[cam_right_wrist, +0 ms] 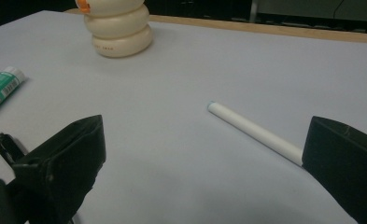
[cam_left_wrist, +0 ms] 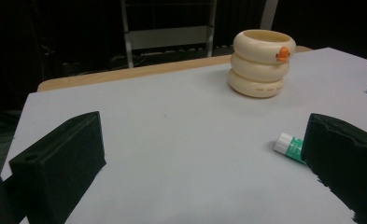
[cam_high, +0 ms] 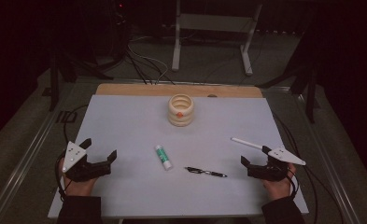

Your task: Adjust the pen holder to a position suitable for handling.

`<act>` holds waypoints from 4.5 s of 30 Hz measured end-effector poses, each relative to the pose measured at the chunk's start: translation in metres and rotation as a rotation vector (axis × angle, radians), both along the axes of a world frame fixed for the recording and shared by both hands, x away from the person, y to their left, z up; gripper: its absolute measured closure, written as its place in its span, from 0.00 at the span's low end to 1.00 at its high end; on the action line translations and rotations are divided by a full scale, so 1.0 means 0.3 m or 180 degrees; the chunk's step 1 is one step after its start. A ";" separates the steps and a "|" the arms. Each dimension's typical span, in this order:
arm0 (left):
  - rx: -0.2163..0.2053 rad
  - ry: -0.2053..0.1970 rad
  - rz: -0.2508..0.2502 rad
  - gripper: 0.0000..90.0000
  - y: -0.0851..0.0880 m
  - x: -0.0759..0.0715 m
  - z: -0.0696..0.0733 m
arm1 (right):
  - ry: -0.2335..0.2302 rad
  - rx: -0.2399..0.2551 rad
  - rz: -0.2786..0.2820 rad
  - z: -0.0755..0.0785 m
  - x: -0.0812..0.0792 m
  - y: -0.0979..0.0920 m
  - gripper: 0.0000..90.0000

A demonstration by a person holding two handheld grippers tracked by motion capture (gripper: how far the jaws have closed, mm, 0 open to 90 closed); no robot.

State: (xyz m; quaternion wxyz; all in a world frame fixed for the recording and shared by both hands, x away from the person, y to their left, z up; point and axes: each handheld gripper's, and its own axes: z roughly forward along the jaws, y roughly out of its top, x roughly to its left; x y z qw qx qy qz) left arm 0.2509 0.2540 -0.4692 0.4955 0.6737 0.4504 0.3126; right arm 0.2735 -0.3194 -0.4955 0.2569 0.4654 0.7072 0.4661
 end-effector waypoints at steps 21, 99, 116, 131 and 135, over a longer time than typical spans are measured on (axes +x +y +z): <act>-0.0001 0.0017 0.0046 0.00 0.006 0.007 -0.019 | -0.0044 0.0095 0.0021 0.031 0.004 0.022 0.00; 0.0064 0.0098 0.0128 0.00 0.005 0.030 -0.044 | 0.0663 -0.0086 0.0252 0.240 0.706 0.593 0.13; 0.0077 0.0082 0.0088 0.00 0.000 0.023 -0.043 | 0.1109 -0.0092 -0.0015 0.115 0.773 0.640 0.70; 0.0116 0.0076 0.0112 0.00 0.001 0.020 -0.043 | 0.1017 -0.0099 -0.0095 0.114 0.728 0.608 0.87; 0.0122 0.0065 0.0128 0.00 0.002 0.017 -0.042 | 0.0964 -0.0080 -0.0044 0.147 0.708 0.599 0.87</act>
